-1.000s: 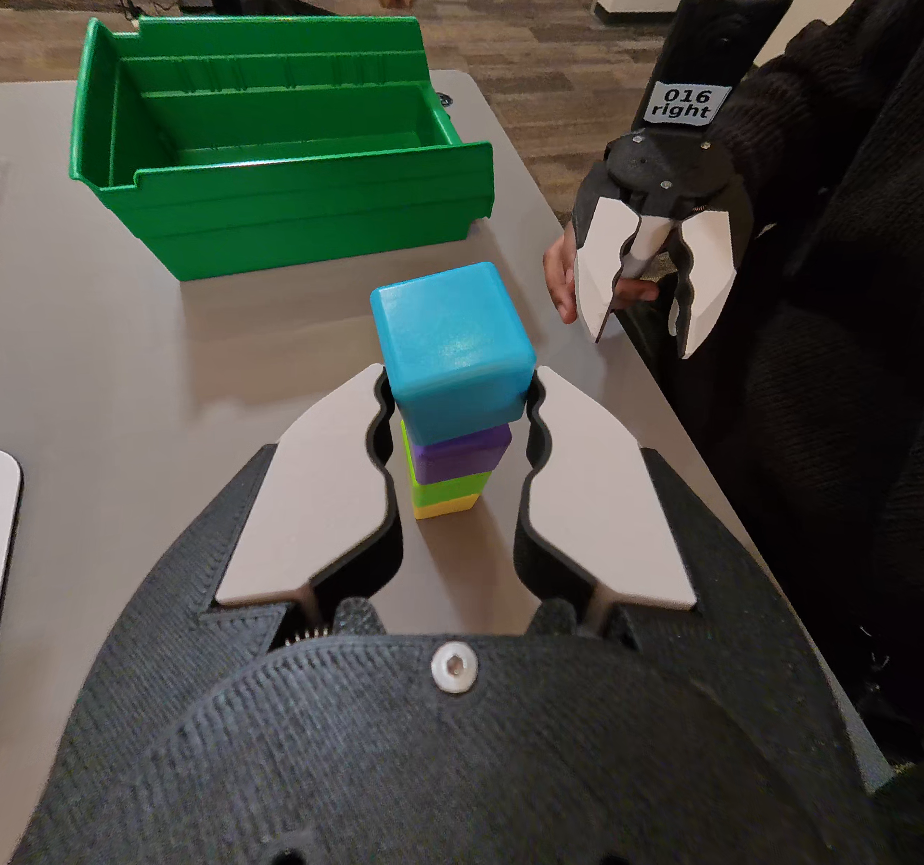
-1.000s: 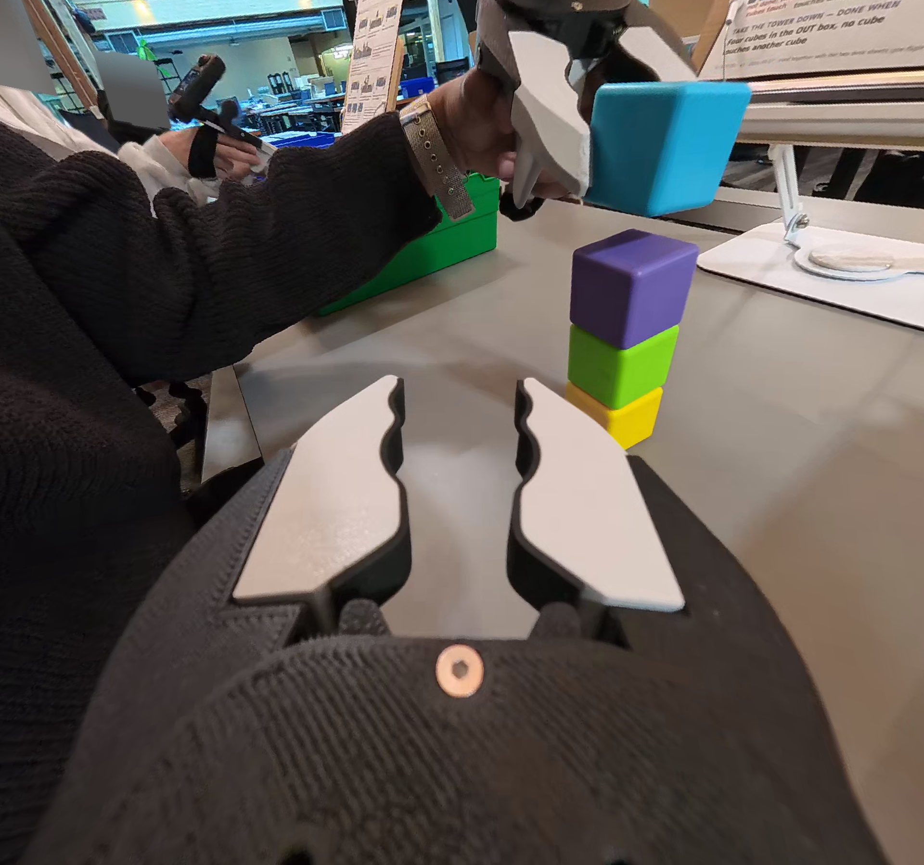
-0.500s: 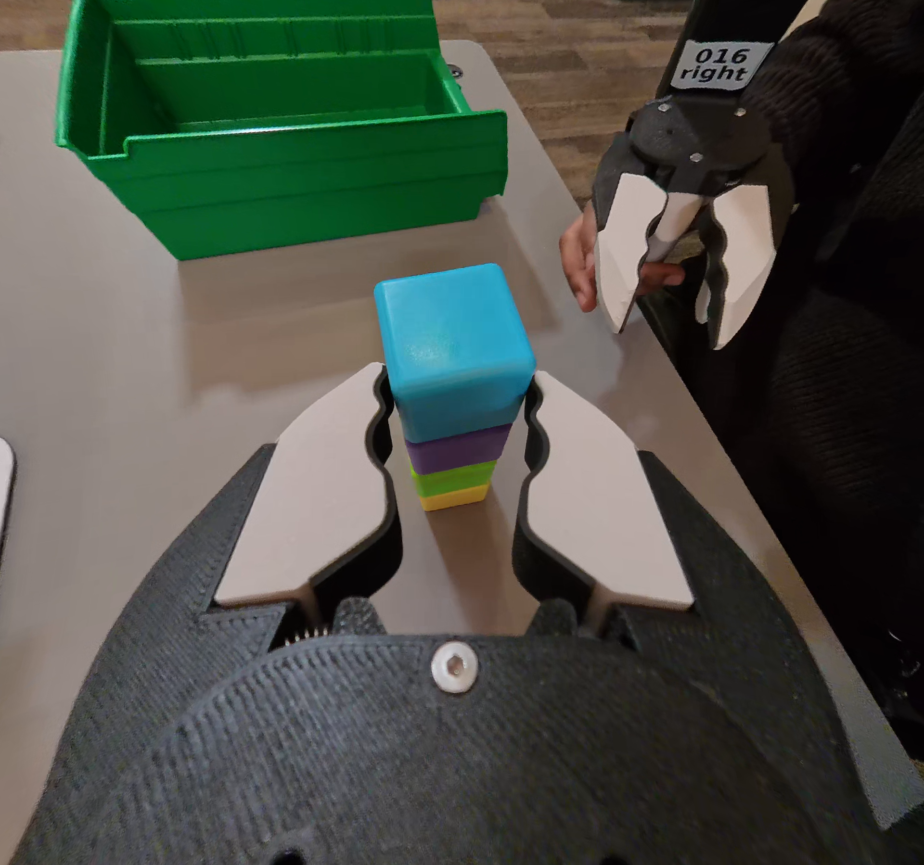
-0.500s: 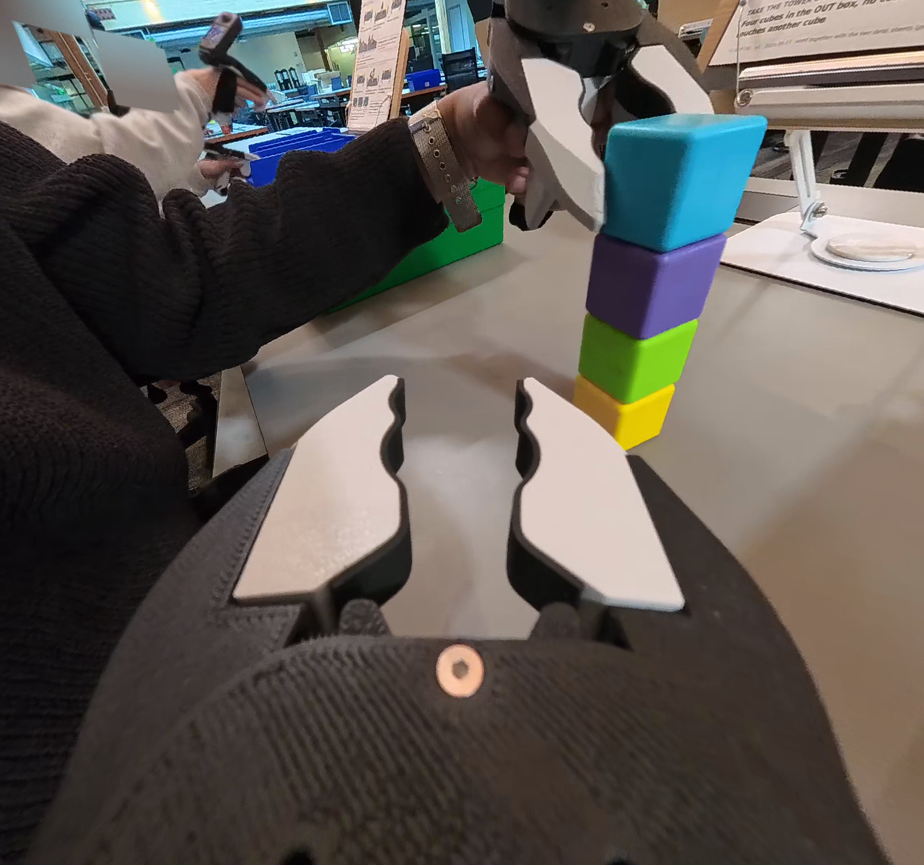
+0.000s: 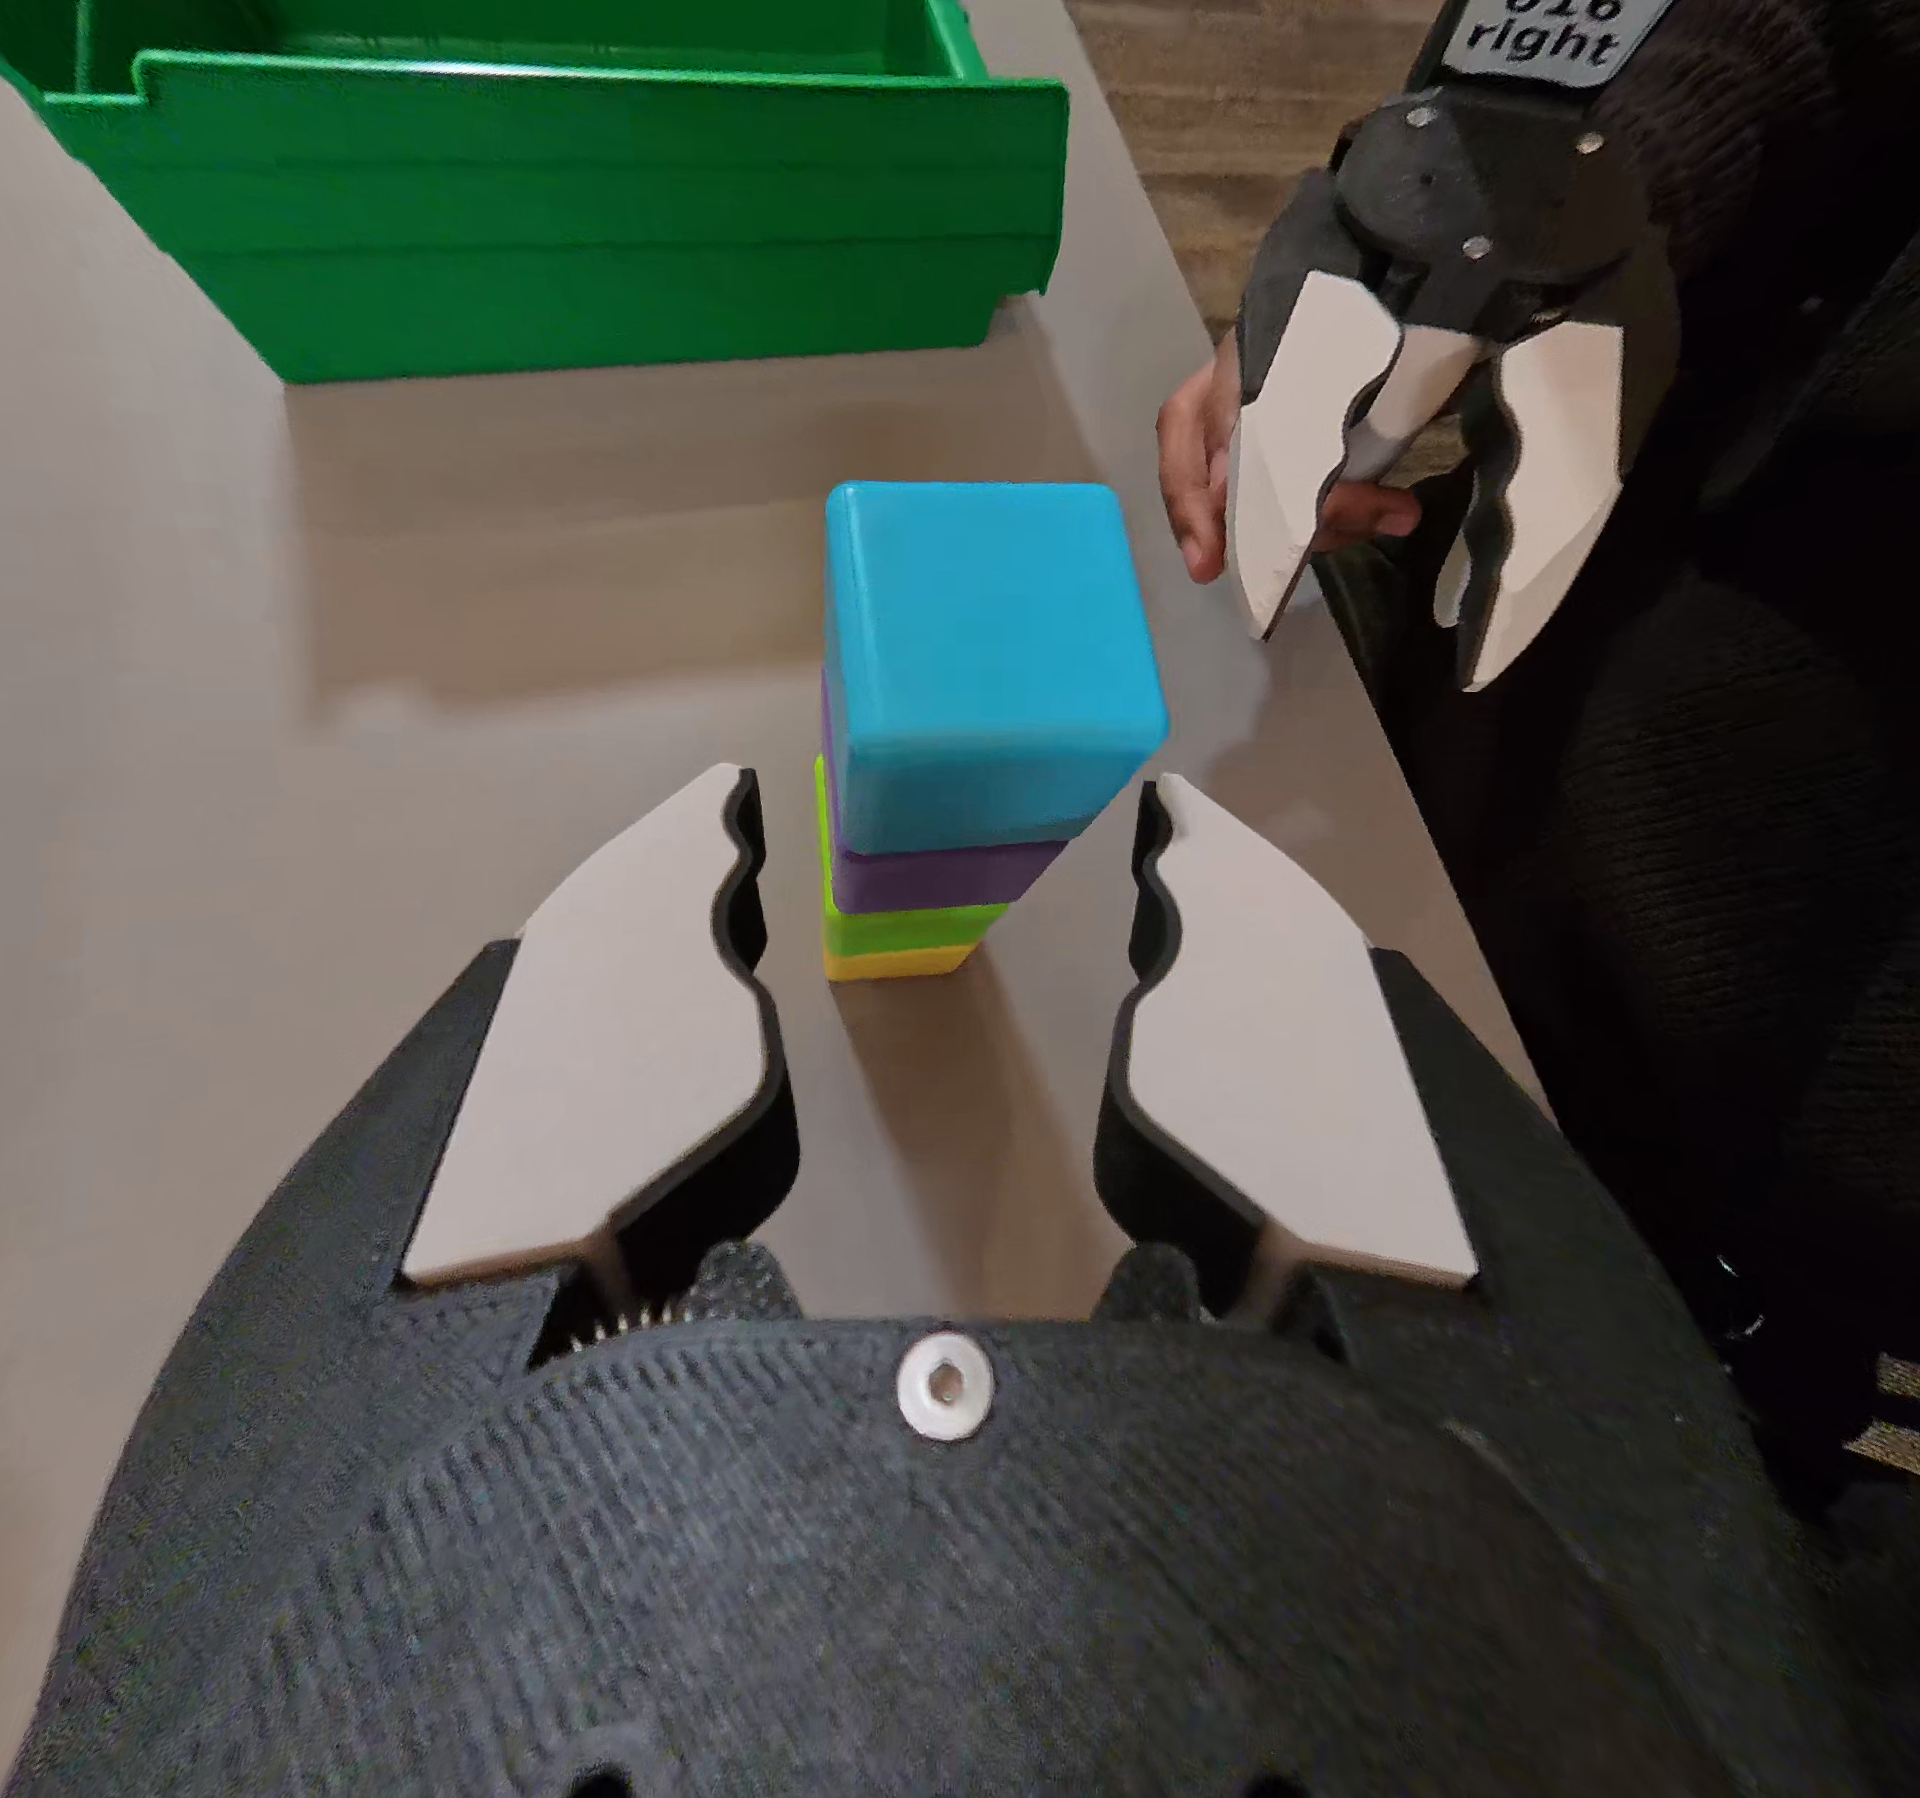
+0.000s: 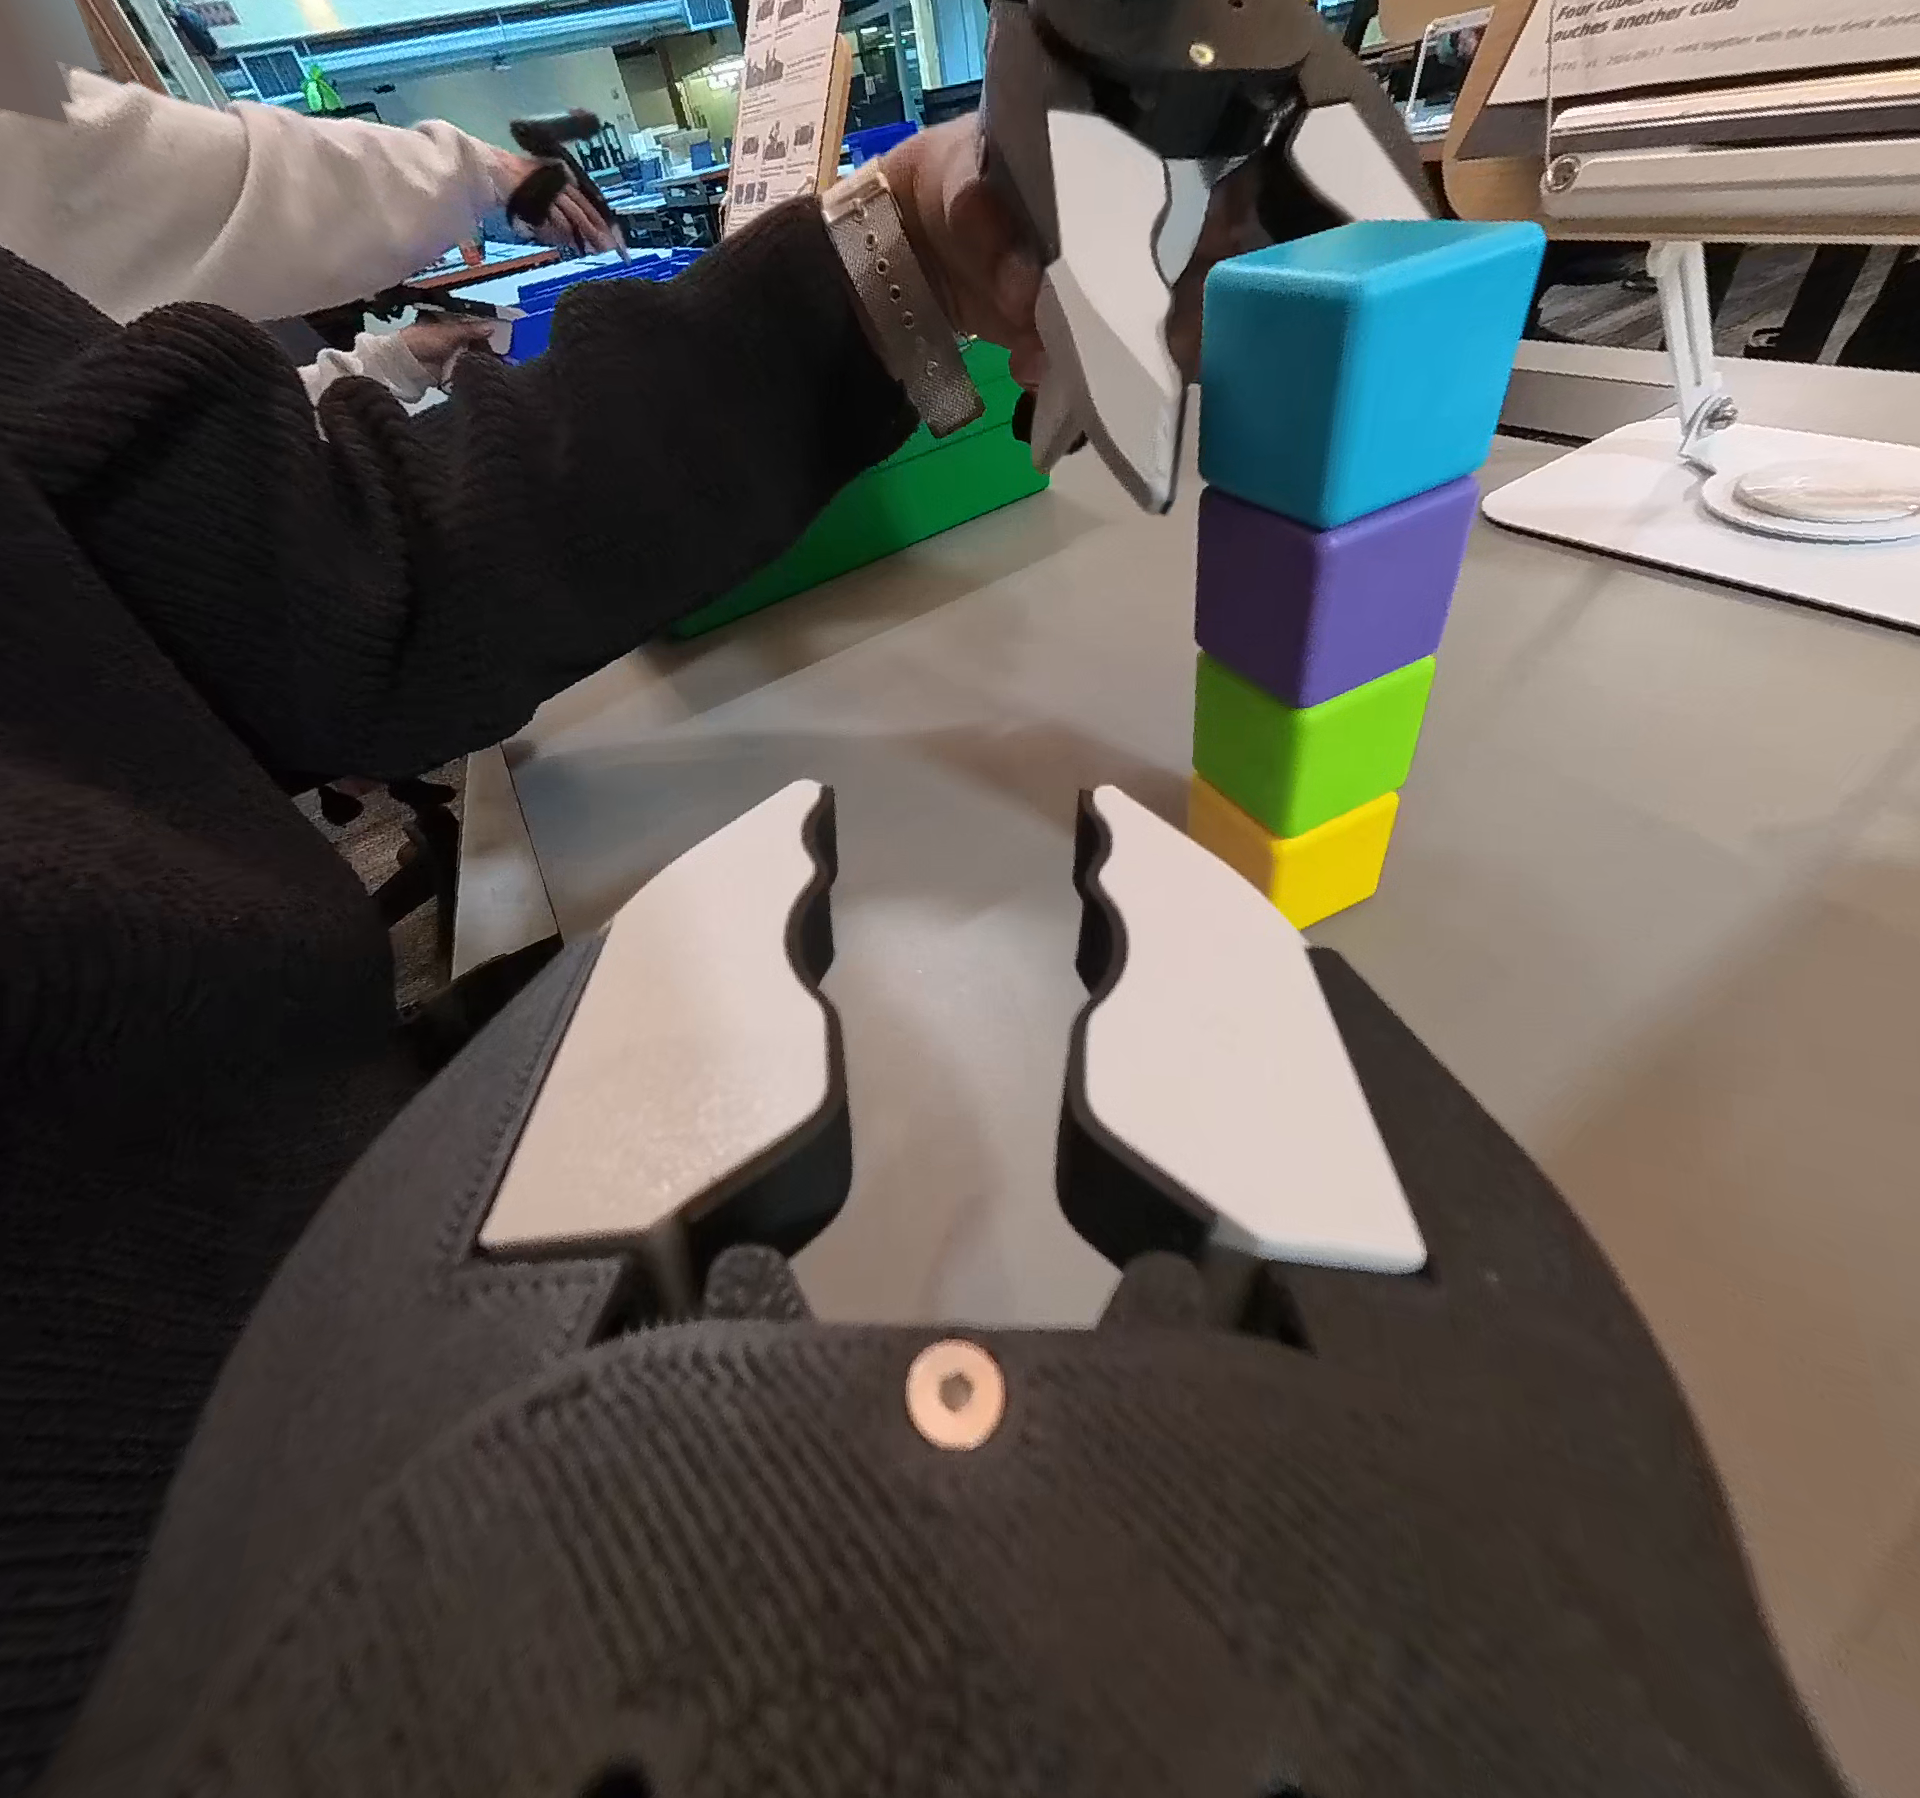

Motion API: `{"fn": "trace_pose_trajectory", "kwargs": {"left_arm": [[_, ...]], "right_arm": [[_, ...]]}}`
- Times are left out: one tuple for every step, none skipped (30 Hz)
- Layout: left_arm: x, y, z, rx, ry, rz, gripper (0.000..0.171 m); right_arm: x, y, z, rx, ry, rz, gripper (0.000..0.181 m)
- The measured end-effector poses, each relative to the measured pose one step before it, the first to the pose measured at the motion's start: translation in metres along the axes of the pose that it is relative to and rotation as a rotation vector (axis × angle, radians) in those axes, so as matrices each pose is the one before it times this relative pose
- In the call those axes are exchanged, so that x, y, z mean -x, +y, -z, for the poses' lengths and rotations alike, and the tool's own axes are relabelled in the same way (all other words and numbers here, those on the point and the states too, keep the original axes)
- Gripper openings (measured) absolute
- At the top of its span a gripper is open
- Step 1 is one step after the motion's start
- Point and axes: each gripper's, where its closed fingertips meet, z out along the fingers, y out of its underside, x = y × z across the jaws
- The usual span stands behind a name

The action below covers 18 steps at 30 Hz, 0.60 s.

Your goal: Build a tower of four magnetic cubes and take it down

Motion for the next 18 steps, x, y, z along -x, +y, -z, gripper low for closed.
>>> {"fn": "trace_pose_trajectory", "kwargs": {"left_arm": [[0.00132, 0.00065, 0.00034, 0.0023, -0.0137, -0.0002, 0.069], [0.00079, -0.00013, 0.00061, -0.00167, -0.0086, 0.0018, 0.069], [0.00061, -0.00056, 0.00093, -0.00374, -0.007, 0.0025, 0.069], [0.00055, -0.00085, 0.00135, -0.0052, -0.0072, 0.0023, 0.07], [0.00044, -0.00056, 0.00141, -0.00383, -0.0067, 0.0021, 0.07], [0.00081, -0.00048, 0.00157, -0.00422, -0.0094, 0.002, 0.072], [0.00242, -0.00076, 0.00148, -0.00473, -0.0198, 0.0002, 0.075], [0.0035, -0.00196, 0.00133, -0.01089, -0.0284, -0.0045, 0.076], [0.00062, -0.00412, 0.00126, -0.02327, -0.0117, -0.0068, 0.077], [-0.00169, -0.0055, 0.00141, -0.03042, 0.0022, -0.0024, 0.077], [-0.00272, -0.00534, 0.00147, -0.02786, 0.0095, 0.0012, 0.078], [-0.00377, -0.00381, 0.00146, -0.01764, 0.0179, 0.0024, 0.079], [-0.00336, -0.00193, 0.0014, -0.00747, 0.0158, 0.0036, 0.081], [-0.00203, -0.00062, 0.00146, -0.00227, 0.0066, 0.0031, 0.082], [-0.00015, -0.0001, 0.00156, -0.00183, -0.0043, 0.001, 0.082], [0.00144, -0.0008, 0.00188, -0.00997, -0.015, 0.0004, 0.082], [0.00257, -0.00148, 0.002, -0.01966, -0.0208, 0.0005, 0.082], [0.00384, 0.00042, 0.00153, -0.01217, -0.0246, -0.0026, 0.083]], "right_arm": [[-0.00008, 0.0004, -0.00018, 0.002, 0.0001, -0.0002, 0.045], [-0.00008, 0.00028, -0.00018, 0.0018, 0.0002, 0.0, 0.046], [0.00006, 0.00028, -0.00003, 0.0014, 0.0, 0.0002, 0.046], [-0.00007, 0.00009, -0.00004, 0.0008, 0.0004, 0.0001, 0.046], [-0.00012, 0.00019, -0.00005, 0.0008, 0.0007, 0.0, 0.046], [-0.00025, 0.00022, -0.00001, 0.0012, 0.001, -0.0001, 0.047], [-0.00032, 0.00033, 0.0, 0.0014, 0.0012, -0.001, 0.047], [-0.00033, 0.00053, -0.00015, 0.002, 0.0002, -0.0026, 0.048], [-0.00012, 0.00055, -0.00029, 0.0025, -0.0017, -0.0039, 0.048], [0.00009, 0.00039, -0.00039, 0.0022, -0.0029, -0.0046, 0.049], [0.00024, 0.00007, -0.00028, 0.0009, -0.0032, -0.0039, 0.049], [0.00039, -0.00031, -0.00001, -0.0008, -0.0024, -0.0019, 0.05], [0.0002, -0.0003, 0.00004, -0.0011, -0.0007, 0.0006, 0.05], [0.0, -0.00014, 0.00027, -0.0003, 0.0009, 0.0023, 0.05], [-0.00024, -0.00018, 0.00028, -0.0004, 0.0018, 0.0024, 0.05], [-0.00034, -0.00022, 0.0003, -0.0005, 0.0018, 0.0013, 0.05], [-0.00075, -0.00006, 0.00037, -0.0002, 0.002, -0.0007, 0.05], [-0.00145, 0.00002, 0.00042, -0.0014, 0.0043, -0.0026, 0.05]]}}
